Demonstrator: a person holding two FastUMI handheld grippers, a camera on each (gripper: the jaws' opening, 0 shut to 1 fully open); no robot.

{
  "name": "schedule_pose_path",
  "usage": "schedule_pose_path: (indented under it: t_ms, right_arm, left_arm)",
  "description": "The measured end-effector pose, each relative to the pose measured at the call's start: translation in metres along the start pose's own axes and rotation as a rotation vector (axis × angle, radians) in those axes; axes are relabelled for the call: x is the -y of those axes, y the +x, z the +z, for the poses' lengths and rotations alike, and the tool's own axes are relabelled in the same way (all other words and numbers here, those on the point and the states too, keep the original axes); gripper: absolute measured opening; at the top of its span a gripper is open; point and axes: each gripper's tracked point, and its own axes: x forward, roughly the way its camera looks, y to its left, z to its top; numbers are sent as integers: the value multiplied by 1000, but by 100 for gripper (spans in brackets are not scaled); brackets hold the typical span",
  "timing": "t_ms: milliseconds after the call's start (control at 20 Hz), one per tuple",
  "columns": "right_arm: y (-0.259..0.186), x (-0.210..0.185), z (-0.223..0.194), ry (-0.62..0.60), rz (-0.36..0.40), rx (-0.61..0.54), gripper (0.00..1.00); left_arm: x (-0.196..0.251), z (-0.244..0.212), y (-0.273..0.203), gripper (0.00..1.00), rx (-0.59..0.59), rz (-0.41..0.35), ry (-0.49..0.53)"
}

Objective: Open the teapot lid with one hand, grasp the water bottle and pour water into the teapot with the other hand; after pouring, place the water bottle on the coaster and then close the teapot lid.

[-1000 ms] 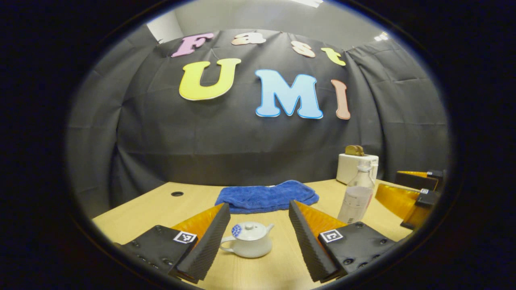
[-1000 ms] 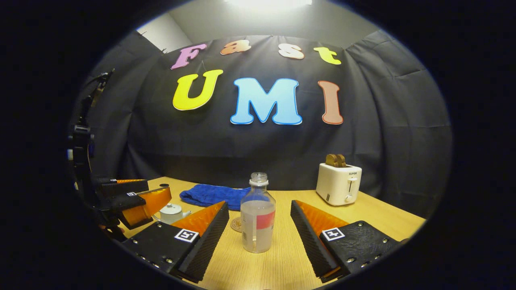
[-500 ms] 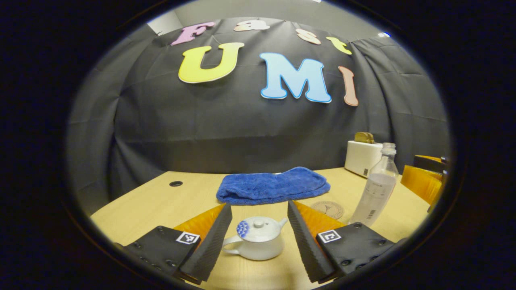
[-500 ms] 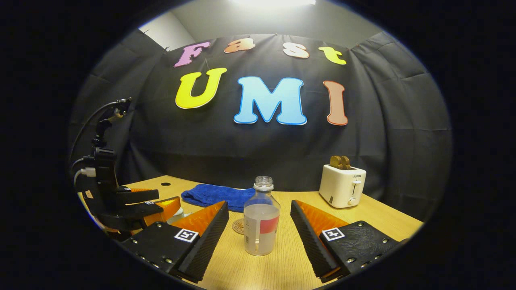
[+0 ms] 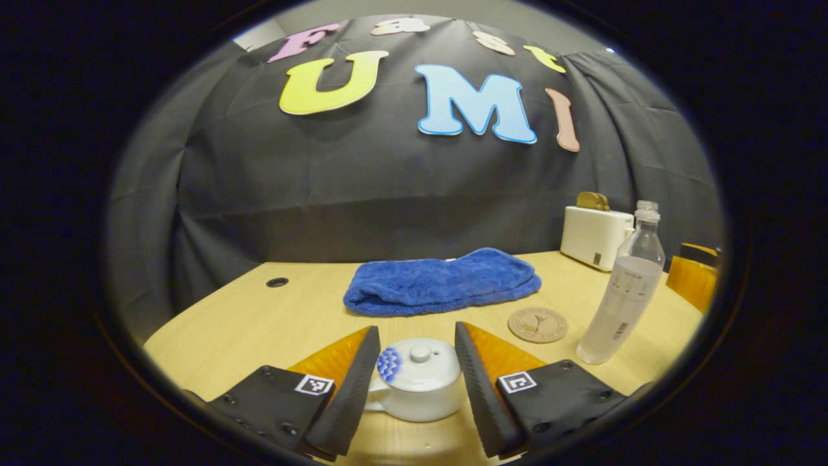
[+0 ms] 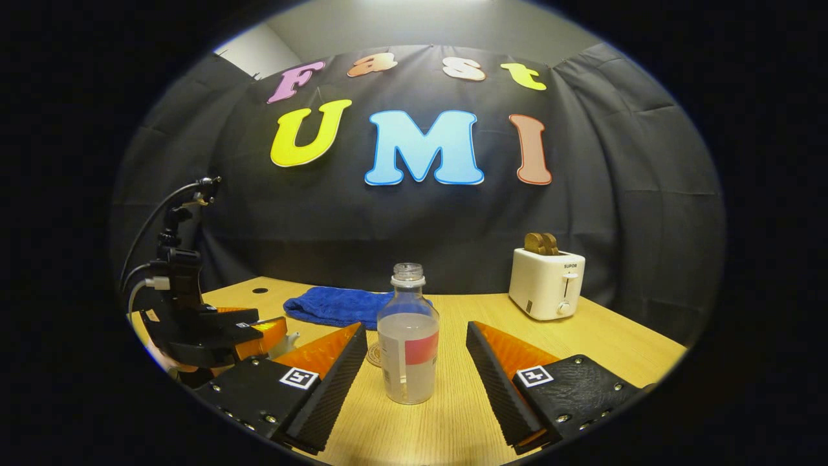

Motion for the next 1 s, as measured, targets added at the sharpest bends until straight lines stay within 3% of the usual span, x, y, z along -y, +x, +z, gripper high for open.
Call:
schedule_pose_path:
  t_ms: [150, 350, 650, 700, 1000]
  right_arm:
    - [2, 3, -6, 13, -5, -15, 96]
    - [2, 7, -8, 21, -14, -22, 96]
    - [4, 8, -15, 30, -16, -46, 96]
    - [5, 8, -15, 30, -16, -47, 96]
    - [8, 8, -17, 36, -17, -53, 96]
  left_arm:
    - [-2, 2, 0, 76, 3, 12, 31]
    - [-1, 5, 1, 45, 14, 19, 43]
    - [-3, 8, -9, 48, 31, 27, 68]
    - [0, 6, 3, 19, 15, 24, 73]
    - [1, 9, 3, 19, 15, 13, 78]
